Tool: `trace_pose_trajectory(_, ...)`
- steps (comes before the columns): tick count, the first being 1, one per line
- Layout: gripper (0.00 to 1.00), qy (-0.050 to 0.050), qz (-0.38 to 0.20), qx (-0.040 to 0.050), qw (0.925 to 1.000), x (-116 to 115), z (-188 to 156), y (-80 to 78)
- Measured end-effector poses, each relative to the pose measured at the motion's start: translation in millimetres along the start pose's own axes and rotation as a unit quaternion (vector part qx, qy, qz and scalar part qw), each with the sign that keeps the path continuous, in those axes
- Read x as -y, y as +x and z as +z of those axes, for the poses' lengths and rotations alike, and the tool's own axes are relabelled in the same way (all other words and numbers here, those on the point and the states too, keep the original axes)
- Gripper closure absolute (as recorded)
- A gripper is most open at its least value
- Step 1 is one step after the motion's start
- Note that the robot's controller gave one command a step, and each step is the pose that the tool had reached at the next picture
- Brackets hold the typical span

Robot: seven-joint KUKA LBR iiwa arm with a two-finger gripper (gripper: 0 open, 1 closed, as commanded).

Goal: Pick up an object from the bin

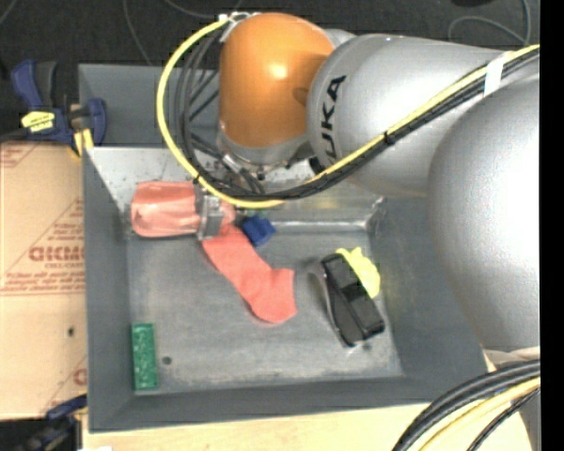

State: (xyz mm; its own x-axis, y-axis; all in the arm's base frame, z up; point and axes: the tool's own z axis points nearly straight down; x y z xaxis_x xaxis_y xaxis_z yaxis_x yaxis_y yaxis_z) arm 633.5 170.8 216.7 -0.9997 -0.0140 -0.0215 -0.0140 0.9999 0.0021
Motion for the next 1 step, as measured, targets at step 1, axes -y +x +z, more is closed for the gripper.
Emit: trace_pose_trajectory(1, 1.0, 0.002, -0.045, -0.0085, 0.999, 4.6, -44.7, -9.5)
